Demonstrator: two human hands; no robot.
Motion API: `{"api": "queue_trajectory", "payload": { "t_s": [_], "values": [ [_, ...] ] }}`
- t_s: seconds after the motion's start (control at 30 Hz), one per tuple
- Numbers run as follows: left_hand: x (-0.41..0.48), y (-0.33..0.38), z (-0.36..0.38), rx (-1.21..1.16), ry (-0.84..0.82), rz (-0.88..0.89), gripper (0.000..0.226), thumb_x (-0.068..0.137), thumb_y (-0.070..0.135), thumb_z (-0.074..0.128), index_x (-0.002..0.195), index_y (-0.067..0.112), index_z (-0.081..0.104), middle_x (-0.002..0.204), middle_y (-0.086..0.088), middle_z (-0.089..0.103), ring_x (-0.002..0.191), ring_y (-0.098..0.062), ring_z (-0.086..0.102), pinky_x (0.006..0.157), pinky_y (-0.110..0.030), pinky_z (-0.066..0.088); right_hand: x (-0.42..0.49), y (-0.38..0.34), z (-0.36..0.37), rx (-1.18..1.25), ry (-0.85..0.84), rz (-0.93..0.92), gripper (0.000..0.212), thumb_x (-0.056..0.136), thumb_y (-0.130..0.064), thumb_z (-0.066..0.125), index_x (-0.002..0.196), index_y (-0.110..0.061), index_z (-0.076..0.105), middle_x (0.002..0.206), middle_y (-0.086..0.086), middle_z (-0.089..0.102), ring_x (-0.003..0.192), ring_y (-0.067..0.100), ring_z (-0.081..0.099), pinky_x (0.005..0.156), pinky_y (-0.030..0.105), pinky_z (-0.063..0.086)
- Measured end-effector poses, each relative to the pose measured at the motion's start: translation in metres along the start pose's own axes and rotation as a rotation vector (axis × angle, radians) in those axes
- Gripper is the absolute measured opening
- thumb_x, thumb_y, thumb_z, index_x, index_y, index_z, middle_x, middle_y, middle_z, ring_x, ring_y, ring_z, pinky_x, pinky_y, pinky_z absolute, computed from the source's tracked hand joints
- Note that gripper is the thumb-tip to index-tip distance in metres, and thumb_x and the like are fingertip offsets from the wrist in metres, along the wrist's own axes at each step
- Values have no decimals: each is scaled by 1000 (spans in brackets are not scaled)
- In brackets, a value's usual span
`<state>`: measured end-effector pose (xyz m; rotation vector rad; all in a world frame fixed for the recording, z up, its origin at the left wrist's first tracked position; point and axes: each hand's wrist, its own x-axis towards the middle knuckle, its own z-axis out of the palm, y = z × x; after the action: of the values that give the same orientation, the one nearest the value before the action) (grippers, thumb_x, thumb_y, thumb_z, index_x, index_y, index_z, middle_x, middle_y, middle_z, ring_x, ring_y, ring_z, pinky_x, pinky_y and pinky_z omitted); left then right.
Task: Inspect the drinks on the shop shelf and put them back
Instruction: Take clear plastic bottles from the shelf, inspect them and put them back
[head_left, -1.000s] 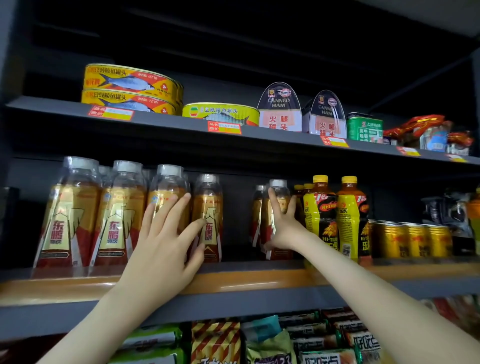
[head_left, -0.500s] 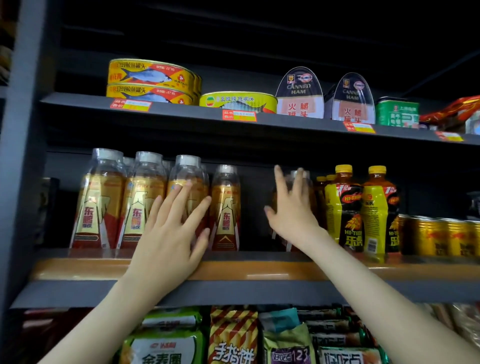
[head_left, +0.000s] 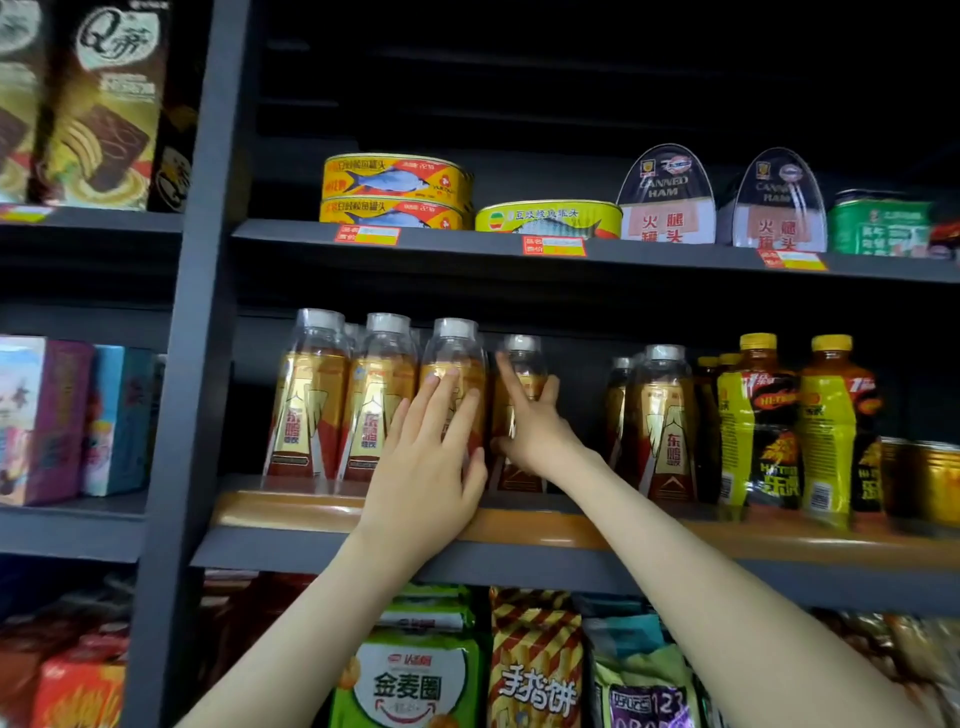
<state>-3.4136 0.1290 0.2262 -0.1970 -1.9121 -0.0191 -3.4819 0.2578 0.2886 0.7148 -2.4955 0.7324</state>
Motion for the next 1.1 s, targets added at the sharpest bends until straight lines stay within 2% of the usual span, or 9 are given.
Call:
{"api": "queue_trajectory", "payload": {
  "t_s": [0.27,0.37,0.5,0.57,0.67,0.83,0.93,1.0,1.1],
  "values": [
    [1,2,-1,-21,-6,-15,58,90,35,37,140,8,46,151,-16,37,141,-32,32,113,-45,22,-38,8,-20,-104,204,-193,102,94,-14,59,136,-66,-17,159,8,-20,112,35,58,84,38,56],
    [1,2,-1,-25,-9,-21,58,89,36,38,139,8,49,150,-17,39,141,-32,33,113,-48,23,-56,4,-33,-130,359,-275,100,94,-19,60,136,-67,-17,158,0,-20,123,35,52,90,43,55],
    [0,18,-16,-99,29,-58,67,82,39,61,139,6,47,151,-20,36,142,-37,29,112,-52,20,-86,4,-49,-136,405,-333,105,93,-25,62,129,-68,-26,158,-11,-20,120,28,55,83,36,57],
    [-1,42,-29,-296,24,-44,77,83,41,63,146,8,35,155,-15,29,146,-30,21,117,-43,16,-104,11,-45,-148,385,-356,104,93,-24,62,130,-69,-24,156,-17,-19,119,24,54,80,31,55],
    [-1,69,-38,-575,-63,-21,90,86,32,67,153,13,11,155,-3,26,145,-15,19,120,-33,21,-123,23,-35,-72,383,-388,103,94,-19,61,128,-72,-20,152,-28,-19,135,20,35,97,42,50],
    [0,88,-52,-957,-135,48,91,86,20,71,148,31,5,141,22,35,132,10,35,103,-6,30,-136,33,-44,-63,628,-602,118,83,0,70,141,-59,-15,157,-3,0,140,16,22,87,32,47],
    [-1,100,-57,-1010,-127,12,79,84,42,71,144,17,27,138,6,46,128,-5,47,101,-15,41,-156,33,-50,-51,624,-772,119,82,8,63,142,-59,-14,158,-1,-5,142,28,23,82,45,58],
    [-13,111,-63,-1043,-105,-49,84,79,52,71,137,1,38,130,-4,54,119,-10,56,94,-22,49,-178,34,-53,-44,571,-836,118,83,7,61,141,-58,-18,158,-13,-18,142,22,24,76,44,60],
    [-54,137,-77,-1030,-48,-159,79,73,38,78,136,26,32,121,19,57,110,1,59,85,-16,51,-227,47,-61,99,279,-745,122,85,-1,68,135,-62,-27,151,-28,-27,141,-1,18,93,29,51]
  ]
}}
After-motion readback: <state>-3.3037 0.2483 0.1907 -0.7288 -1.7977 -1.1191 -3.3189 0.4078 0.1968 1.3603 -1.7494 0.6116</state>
